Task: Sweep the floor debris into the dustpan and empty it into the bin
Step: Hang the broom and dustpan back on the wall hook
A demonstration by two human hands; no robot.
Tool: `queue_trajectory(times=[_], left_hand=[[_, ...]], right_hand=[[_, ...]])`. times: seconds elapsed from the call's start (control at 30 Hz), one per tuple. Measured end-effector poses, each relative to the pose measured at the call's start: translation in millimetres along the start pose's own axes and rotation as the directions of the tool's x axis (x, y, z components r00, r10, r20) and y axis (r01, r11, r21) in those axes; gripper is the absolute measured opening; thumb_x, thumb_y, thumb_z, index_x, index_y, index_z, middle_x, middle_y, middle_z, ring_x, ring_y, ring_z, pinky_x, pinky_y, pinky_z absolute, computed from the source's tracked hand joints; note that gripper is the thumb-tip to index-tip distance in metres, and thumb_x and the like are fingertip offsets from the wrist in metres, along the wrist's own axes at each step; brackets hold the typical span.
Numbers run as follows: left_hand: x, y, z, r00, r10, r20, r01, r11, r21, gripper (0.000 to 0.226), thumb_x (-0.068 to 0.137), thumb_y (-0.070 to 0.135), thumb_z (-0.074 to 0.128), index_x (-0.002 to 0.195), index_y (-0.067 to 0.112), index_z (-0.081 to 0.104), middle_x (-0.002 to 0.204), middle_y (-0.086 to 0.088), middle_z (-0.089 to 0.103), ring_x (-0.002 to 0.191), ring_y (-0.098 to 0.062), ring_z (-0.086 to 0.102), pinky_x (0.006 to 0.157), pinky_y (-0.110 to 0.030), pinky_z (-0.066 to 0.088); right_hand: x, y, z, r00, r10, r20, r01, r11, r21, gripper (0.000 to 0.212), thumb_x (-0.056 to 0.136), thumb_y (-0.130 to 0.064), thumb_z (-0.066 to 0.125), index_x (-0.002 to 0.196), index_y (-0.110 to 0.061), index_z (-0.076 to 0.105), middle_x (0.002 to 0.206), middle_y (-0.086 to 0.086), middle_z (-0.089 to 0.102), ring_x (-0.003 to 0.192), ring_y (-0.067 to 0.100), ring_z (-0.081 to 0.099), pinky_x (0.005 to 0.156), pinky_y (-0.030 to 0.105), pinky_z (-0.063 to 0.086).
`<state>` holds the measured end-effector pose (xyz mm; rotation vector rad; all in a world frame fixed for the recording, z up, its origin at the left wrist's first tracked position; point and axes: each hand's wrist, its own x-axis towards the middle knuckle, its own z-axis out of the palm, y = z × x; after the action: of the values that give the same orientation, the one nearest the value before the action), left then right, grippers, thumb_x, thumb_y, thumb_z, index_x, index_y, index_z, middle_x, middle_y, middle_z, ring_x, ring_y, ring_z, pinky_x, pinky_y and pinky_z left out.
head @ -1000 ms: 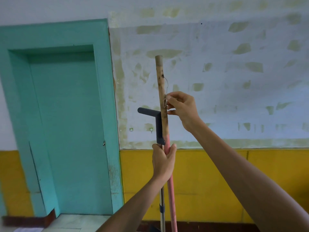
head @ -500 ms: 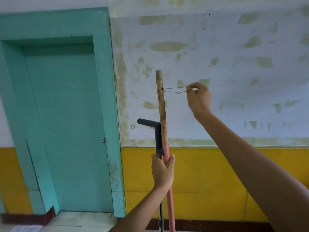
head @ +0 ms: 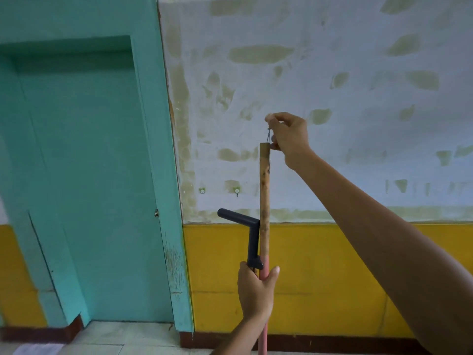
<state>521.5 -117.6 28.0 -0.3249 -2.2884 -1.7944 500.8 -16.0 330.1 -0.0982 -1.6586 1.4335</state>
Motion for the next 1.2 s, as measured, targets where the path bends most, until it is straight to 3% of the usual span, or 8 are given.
queue_trajectory(times=[0.17, 0.27, 0.37, 0.5, 0.57, 0.73, 0.97, 1.2], left_hand=[[37, -10, -1, 0.966, -0.049, 0.252, -0.025, 0.959, 0.282, 0.068, 0.061, 0.062, 0.074, 0.107, 0.020, 0.047, 0.104, -0.004, 0.057, 0.083, -0.017, 0.062, 0.063, -0.031, 0.058], [83, -19, -40, 0.740, -0.334, 0.583, -0.332, 0.573, 0.749, 0.098, 0.061, 0.070, 0.068, 0.135, 0.010, 0.044, 0.133, -0.009, 0.049, 0.116, -0.024, 0.053, 0.089, -0.033, 0.051], [140, -3, -91, 0.579, -0.666, 0.471, -0.268, 0.390, 0.881, 0.063, 0.078, 0.052, 0.070, 0.113, 0.001, 0.061, 0.109, -0.015, 0.068, 0.086, -0.024, 0.069, 0.072, -0.035, 0.056], [208, 54, -97, 0.876, -0.308, 0.370, -0.162, 0.535, 0.829, 0.018, 0.088, 0.007, 0.053, 0.090, -0.003, 0.068, 0.089, -0.018, 0.073, 0.081, -0.029, 0.073, 0.065, -0.033, 0.056], [231, 91, -84, 0.956, -0.035, 0.291, -0.146, 0.803, 0.577, 0.019, 0.088, 0.008, 0.053, 0.077, 0.004, 0.069, 0.075, -0.010, 0.072, 0.072, -0.024, 0.073, 0.067, -0.030, 0.056], [250, 151, -47, 0.872, 0.142, 0.469, -0.035, 0.973, -0.230, 0.017, 0.085, 0.006, 0.060, 0.084, 0.014, 0.075, 0.085, -0.008, 0.077, 0.083, -0.022, 0.074, 0.063, -0.027, 0.059], [286, 124, -17, 0.748, 0.177, 0.639, 0.024, 0.956, -0.293, 0.011, 0.093, 0.015, 0.064, 0.084, 0.012, 0.070, 0.091, -0.005, 0.076, 0.091, -0.025, 0.071, 0.079, -0.038, 0.061], [318, 103, -10, 0.743, 0.186, 0.643, -0.116, 0.982, -0.150, 0.016, 0.097, 0.012, 0.055, 0.084, 0.006, 0.058, 0.082, -0.011, 0.072, 0.071, -0.018, 0.074, 0.055, -0.036, 0.061]], right_hand=[[25, 29, 7, 0.991, 0.008, 0.134, -0.025, 0.992, 0.124, 0.010, 0.088, -0.010, 0.060, 0.082, -0.009, 0.068, 0.052, -0.001, 0.060, 0.048, 0.017, 0.059, 0.051, 0.028, 0.055], [34, 55, 8, 0.985, -0.023, 0.173, 0.000, 0.991, 0.132, 0.017, 0.090, -0.005, 0.057, 0.077, -0.011, 0.067, 0.049, -0.002, 0.058, 0.045, 0.013, 0.056, 0.049, 0.028, 0.055], [36, 83, 9, 0.962, -0.066, 0.266, 0.023, 0.986, 0.164, 0.020, 0.091, 0.000, 0.054, 0.077, -0.009, 0.065, 0.053, 0.002, 0.058, 0.046, 0.012, 0.056, 0.050, 0.029, 0.056], [41, 114, 17, 0.895, -0.087, 0.437, 0.003, 0.982, 0.189, 0.014, 0.094, -0.003, 0.057, 0.085, -0.005, 0.068, 0.065, 0.008, 0.062, 0.054, 0.017, 0.059, 0.060, 0.036, 0.059], [45, 125, 21, 0.867, -0.075, 0.492, -0.048, 0.971, 0.233, 0.012, 0.094, -0.007, 0.059, 0.088, -0.002, 0.068, 0.068, 0.009, 0.064, 0.056, 0.020, 0.062, 0.064, 0.038, 0.060], [61, 144, 30, 0.791, -0.062, 0.609, -0.118, 0.961, 0.251, 0.014, 0.095, -0.010, 0.059, 0.097, 0.002, 0.068, 0.075, 0.012, 0.068, 0.056, 0.018, 0.057, 0.062, 0.038, 0.058], [107, 169, 29, 0.723, 0.019, 0.691, -0.245, 0.942, 0.229, 0.015, 0.093, -0.012, 0.062, 0.100, 0.001, 0.068, 0.075, 0.007, 0.069, 0.053, 0.012, 0.051, 0.050, 0.023, 0.045], [125, 204, 38, 0.678, 0.208, 0.705, -0.346, 0.937, 0.056, 0.017, 0.087, -0.019, 0.069, 0.098, -0.006, 0.070, 0.068, 0.006, 0.062, 0.052, 0.013, 0.046, 0.050, 0.023, 0.043]])
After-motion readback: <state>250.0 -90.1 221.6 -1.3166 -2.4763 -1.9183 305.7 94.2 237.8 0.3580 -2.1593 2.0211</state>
